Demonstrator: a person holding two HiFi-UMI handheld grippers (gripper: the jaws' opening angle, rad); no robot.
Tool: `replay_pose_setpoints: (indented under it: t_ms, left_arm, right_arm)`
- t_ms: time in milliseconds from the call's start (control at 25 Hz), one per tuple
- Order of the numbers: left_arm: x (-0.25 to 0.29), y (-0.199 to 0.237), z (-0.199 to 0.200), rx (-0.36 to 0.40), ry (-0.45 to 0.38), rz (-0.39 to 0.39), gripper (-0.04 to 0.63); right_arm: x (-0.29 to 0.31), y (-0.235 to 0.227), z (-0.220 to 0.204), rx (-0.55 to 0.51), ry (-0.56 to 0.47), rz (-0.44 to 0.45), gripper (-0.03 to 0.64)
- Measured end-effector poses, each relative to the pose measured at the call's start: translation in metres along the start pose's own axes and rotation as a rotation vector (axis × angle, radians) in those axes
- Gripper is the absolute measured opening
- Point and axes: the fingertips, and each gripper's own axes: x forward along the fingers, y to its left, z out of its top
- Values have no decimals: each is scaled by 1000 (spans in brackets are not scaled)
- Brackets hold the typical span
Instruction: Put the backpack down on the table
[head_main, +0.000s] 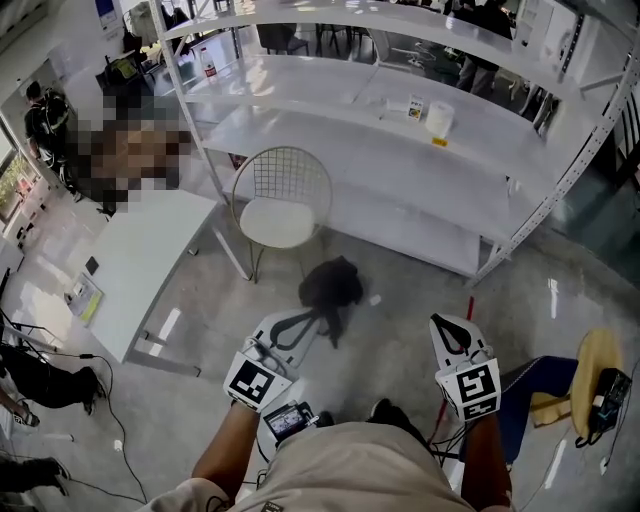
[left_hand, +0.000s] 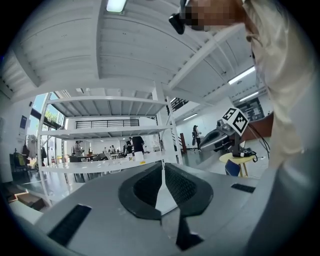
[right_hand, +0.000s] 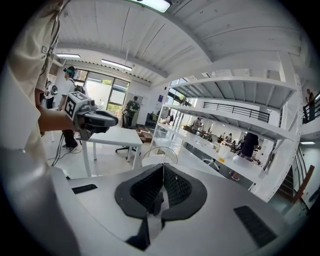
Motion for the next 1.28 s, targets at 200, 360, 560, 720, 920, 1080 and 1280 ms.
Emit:
replay_pose_setpoints:
  t_ms: [200,360,560,720,920,1080,1280]
  left_arm:
    - [32,8,-10,14,38,-10,29]
    - [68,20,-17,-3,63,14,29]
    - [112,42,-19,-29,90,86,29]
    - [147,57,-25,-39,110,148,29]
    - [169,75,-38,-56,137,213,29]
    - [172,96,-55,-81,169,249,29]
    - [174,133,-83,-101,168,256,29]
  right_arm:
    - [35,-14,-2,-11,7,56,25]
    - [71,-35,-14,-12,3,116,25]
    - [119,-71,-20,-17,-19,196,25]
    - [153,-101,-24,-35,-40,254,26]
    - [192,-119,-28,-48,-52,315,26]
    - [224,-120,-31,-35,-48,340,26]
    - [270,-110,-30,-26,-21,360,26]
